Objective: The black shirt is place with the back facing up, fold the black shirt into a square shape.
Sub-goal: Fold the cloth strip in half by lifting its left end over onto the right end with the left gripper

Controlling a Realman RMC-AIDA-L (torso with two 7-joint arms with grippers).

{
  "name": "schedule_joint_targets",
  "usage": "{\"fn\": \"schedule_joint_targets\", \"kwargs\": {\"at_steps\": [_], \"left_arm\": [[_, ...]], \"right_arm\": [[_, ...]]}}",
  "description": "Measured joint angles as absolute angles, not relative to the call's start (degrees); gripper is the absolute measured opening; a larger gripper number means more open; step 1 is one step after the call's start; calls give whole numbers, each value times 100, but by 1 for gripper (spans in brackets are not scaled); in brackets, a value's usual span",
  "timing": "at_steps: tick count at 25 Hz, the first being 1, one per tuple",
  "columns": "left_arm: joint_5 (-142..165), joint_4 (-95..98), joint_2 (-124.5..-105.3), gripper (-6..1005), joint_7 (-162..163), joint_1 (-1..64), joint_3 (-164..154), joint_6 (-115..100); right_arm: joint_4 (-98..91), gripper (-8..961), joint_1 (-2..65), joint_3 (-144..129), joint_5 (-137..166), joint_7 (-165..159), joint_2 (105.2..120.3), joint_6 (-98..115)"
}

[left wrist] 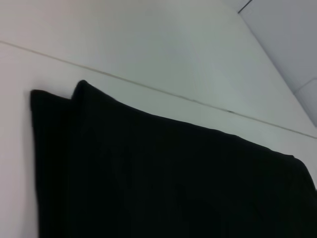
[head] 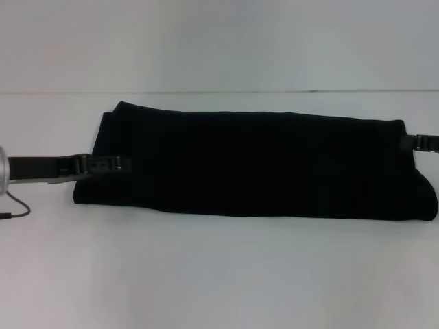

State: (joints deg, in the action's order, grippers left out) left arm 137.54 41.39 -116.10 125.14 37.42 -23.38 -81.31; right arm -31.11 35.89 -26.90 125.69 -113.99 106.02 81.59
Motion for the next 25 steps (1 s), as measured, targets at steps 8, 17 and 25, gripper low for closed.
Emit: {"fn": "schedule_joint_targets", "kwargs": {"at_steps": [8,17,25], "left_arm": [[13771,3427,-11605,875,12303,3832,-2340,-7275],[13916,3447,-11636,871,12299,3692,-2374,-6842],[13976,3828,-11607,857,12337,3677,-2172,-7403]], "right_arm": [[-3111,684,3625,-2689,12569,-11415,10623,8030],[-3125,683,3639,-2682,12569,-11473,10625,7989],[-3129,686,3619,-2685,12572,-11531,10602,7974]]}}
